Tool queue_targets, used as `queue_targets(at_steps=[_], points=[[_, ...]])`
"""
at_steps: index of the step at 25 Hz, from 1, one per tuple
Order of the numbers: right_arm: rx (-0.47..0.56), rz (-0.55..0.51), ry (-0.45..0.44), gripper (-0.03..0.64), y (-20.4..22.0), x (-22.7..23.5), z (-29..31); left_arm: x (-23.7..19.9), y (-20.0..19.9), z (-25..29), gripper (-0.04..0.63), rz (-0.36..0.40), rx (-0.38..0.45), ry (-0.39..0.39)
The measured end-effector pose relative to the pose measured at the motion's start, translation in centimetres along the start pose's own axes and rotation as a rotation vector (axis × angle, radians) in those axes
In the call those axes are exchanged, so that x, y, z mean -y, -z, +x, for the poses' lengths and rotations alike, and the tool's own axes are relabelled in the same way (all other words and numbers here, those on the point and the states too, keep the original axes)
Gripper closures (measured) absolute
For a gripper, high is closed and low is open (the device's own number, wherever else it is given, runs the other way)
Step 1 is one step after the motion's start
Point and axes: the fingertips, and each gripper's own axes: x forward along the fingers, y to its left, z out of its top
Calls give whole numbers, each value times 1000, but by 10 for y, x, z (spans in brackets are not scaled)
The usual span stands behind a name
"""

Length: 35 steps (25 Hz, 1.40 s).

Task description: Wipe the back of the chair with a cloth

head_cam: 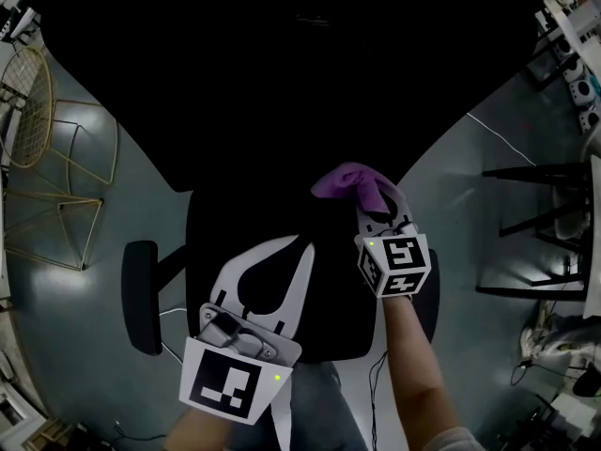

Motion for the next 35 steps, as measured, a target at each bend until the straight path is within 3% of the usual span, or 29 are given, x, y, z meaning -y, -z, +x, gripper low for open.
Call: queue_targets(at_steps=[12, 27, 35], points=[[-29, -61, -32, 572, 4, -10, 6, -5, 2, -7, 583, -9, 1, -17], [-52, -173, -155, 572, -11, -93, 50, -57, 7, -45, 583, -34, 6, -96], [-49, -179, -177, 572, -14, -128, 66, -83, 13, -69, 583, -28, 7, -137]])
